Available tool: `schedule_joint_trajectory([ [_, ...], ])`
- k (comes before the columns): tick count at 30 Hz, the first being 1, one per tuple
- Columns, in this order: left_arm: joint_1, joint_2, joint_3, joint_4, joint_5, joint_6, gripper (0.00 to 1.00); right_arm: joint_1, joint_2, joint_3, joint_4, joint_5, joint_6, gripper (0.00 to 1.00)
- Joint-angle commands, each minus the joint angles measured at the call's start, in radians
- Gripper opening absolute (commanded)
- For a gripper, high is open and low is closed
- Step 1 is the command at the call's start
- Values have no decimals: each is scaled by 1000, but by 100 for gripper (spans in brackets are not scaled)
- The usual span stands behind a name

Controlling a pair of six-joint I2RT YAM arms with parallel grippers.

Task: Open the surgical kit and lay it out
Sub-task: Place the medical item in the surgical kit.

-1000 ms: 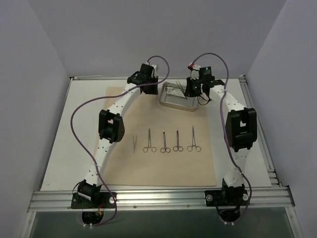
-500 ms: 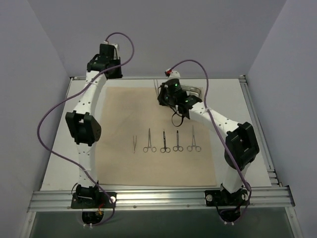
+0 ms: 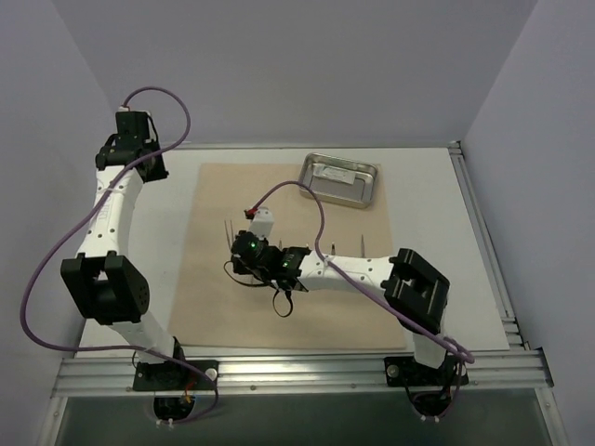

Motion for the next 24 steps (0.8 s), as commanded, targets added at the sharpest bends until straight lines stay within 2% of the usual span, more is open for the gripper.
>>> schedule_joint_trajectory([
  [1, 3, -92, -145, 96, 5, 28, 36, 36, 27, -51, 59, 122, 147, 0],
  [5, 10, -179, -268, 127, 39, 31, 36, 74, 92, -59, 103, 143, 233, 0],
  [10, 19, -236, -346, 151, 54, 32, 36, 105, 184, 27, 25, 175, 258, 0],
  [24, 54, -270, -381, 162, 106, 32, 37, 114, 231, 18, -39, 157, 359, 0],
])
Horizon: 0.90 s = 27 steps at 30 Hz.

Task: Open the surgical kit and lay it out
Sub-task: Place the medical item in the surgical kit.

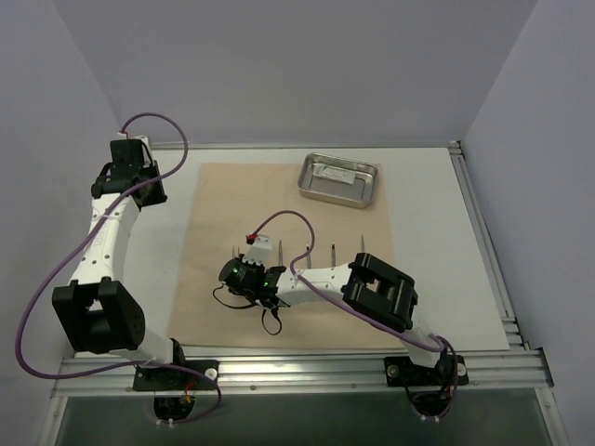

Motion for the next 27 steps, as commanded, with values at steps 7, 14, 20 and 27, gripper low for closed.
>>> schedule_joint_trajectory([
  [7, 27, -58, -13, 45, 51, 5, 37, 11, 19, 32, -71, 63, 47, 13],
  [14, 35, -62, -17, 43, 68, 3, 37, 17, -15, 15, -64, 81, 39, 31],
  [20, 37, -67, -19, 45, 80, 6, 37, 31, -53, 38, -75, 104, -8, 37],
  [27, 38, -70, -22, 46, 91, 8, 37, 48, -121, 57, -76, 153, -36, 40],
])
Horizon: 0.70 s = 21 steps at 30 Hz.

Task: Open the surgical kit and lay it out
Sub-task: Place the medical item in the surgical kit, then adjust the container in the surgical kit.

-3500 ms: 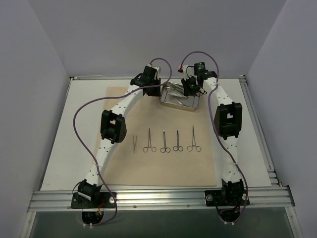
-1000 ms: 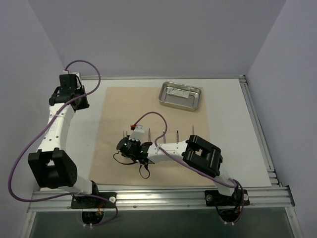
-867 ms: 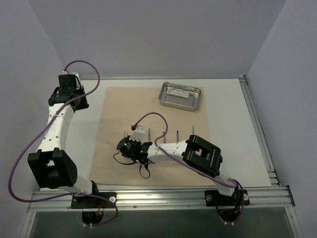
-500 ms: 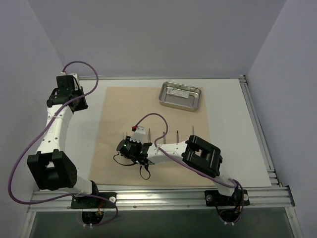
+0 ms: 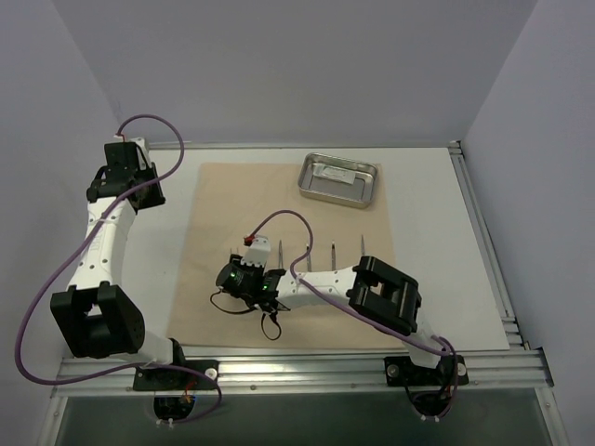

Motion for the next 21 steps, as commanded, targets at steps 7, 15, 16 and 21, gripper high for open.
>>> schedule_joint_trajectory([
  [7, 8, -38, 19, 34, 60, 48, 38, -129, -250, 117, 25, -151, -440, 42],
  [15, 5, 43, 126, 8, 197, 89, 42, -638, -460, -10, -148, -441, -572, 53],
  [16, 2, 65, 148, -2, 243, 89, 43, -748, -464, -21, -148, -457, -589, 53],
  [21, -61, 254, 373, -75, 245, 108, 43, -1020, -360, 29, -169, -558, -647, 54],
])
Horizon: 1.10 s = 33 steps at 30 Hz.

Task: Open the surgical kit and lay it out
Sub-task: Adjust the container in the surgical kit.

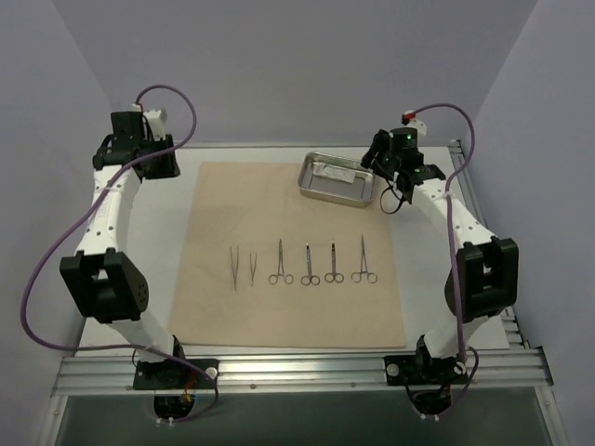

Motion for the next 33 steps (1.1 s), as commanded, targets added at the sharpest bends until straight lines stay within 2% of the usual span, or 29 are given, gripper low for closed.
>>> schedule_joint_trajectory([
  [1, -76, 124, 177, -80, 26, 32, 43, -86, 106, 58, -103, -127, -105, 54],
  [3, -126, 216, 266, -126, 0, 37, 43, -146, 226, 174, -162, -150, -130, 53],
  [7, -209, 364, 542, -295, -57, 110, 43, -197, 396, 355, -240, -160, -155, 48],
  [10, -240, 467, 711, -395, -112, 146, 43, -214, 474, 432, -242, -153, -164, 47],
  [14, -262, 554, 845, -456, -180, 193, 43, -232, 555, 494, -279, -155, -172, 42],
  [19, -277, 594, 903, -463, -212, 247, 43, -251, 614, 487, -265, -290, -202, 32],
  [26, -300, 620, 920, -444, -261, 267, 43, -255, 657, 532, -282, -316, -271, 26],
  [33, -305, 637, 923, -416, -219, 255, 43, -263, 683, 573, -283, -311, -353, 9],
])
